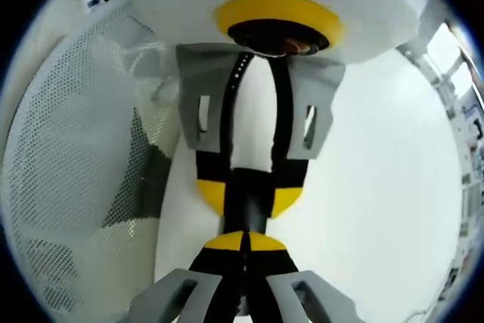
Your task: Press the specified remote control buttons in sequence, fully releasing each button before pressing the next.
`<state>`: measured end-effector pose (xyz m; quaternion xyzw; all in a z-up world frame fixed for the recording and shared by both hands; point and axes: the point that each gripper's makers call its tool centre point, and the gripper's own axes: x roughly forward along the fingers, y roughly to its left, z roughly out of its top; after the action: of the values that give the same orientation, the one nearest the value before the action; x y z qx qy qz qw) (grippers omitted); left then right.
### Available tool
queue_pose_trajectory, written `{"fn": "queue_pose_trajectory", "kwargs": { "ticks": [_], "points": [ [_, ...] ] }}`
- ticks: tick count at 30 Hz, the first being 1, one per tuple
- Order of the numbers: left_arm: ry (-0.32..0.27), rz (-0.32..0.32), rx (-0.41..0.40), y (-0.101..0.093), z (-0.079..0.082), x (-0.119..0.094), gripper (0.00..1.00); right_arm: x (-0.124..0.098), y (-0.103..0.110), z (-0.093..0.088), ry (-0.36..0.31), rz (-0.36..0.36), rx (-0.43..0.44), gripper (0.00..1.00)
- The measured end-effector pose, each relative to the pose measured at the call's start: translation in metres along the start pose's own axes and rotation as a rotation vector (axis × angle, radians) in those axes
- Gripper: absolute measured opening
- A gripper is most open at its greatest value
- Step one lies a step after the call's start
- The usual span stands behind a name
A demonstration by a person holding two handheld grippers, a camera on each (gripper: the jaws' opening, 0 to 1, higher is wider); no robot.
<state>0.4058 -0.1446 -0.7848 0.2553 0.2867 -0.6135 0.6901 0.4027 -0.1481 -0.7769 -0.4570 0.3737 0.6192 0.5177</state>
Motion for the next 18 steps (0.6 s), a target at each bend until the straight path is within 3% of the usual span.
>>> {"fn": "queue_pose_trajectory", "kwargs": {
  "ticks": [18],
  "points": [
    [0.002,0.001,-0.002,0.001,0.0,0.0,0.24,-0.018,-0.009,0.01,-0.058,-0.049,0.024,0.0]
  ]
}}
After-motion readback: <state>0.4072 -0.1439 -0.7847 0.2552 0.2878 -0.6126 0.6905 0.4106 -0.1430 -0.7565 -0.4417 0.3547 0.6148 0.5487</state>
